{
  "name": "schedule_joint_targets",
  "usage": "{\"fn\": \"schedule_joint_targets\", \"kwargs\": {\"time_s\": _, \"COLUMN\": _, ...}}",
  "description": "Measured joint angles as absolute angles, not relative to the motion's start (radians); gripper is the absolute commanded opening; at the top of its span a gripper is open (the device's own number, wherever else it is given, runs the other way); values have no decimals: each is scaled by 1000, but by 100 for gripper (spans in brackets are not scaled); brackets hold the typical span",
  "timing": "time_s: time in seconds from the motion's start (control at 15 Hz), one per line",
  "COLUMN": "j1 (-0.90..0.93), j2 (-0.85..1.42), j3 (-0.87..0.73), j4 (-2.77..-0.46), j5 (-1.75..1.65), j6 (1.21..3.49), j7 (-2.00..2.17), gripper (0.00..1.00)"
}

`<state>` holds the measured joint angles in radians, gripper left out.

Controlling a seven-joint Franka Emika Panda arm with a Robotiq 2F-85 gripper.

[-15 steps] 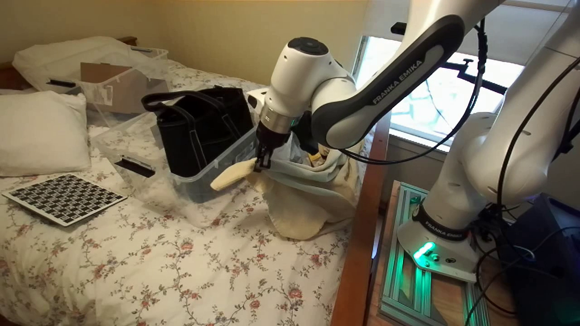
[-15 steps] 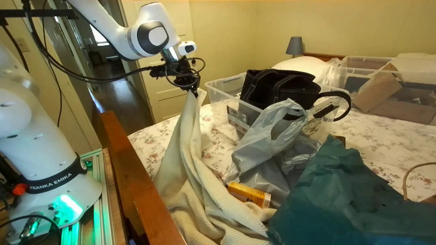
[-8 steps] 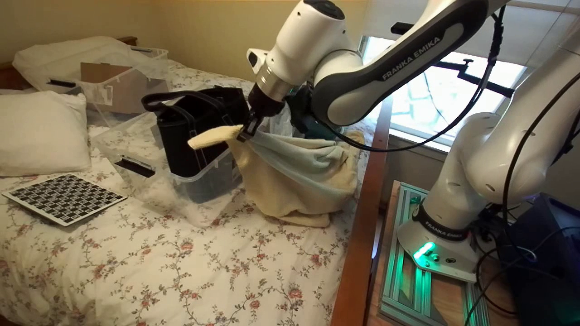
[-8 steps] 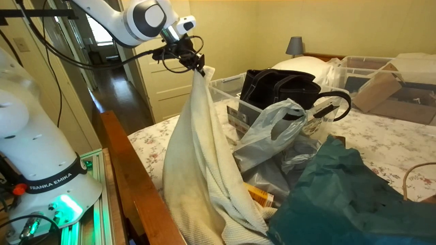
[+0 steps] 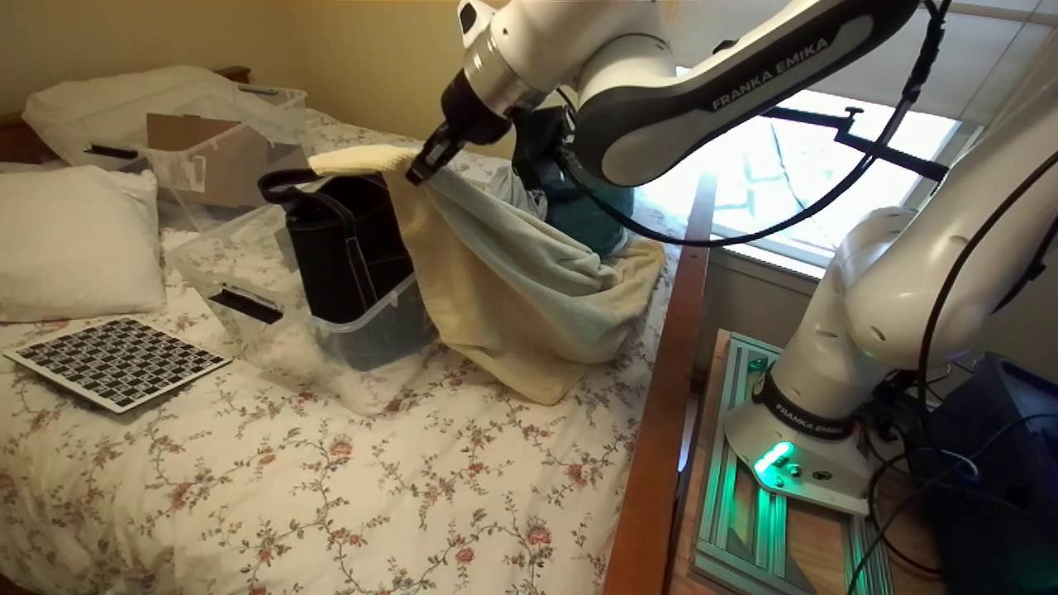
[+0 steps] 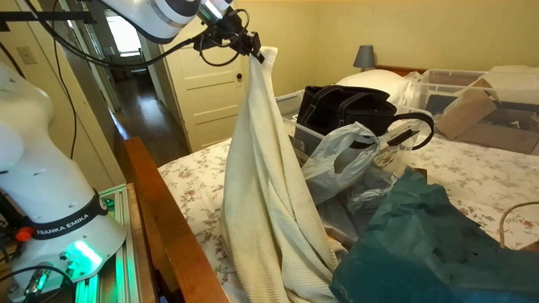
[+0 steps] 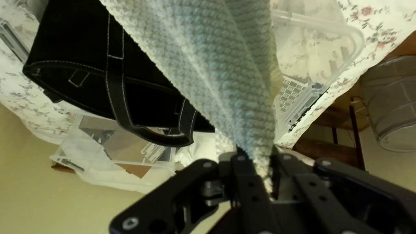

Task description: Move the towel on the bed to the right.

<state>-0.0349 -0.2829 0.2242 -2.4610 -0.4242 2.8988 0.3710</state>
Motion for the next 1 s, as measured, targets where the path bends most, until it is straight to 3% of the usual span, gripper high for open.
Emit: {"fn": "schedule_joint_targets", "kwargs": {"time_s": 1.0, "j1": -214, "j2": -296, "j3": 372, "j4": -2261, "j5": -518, "j6": 2896, "j7": 529, "gripper": 3}}
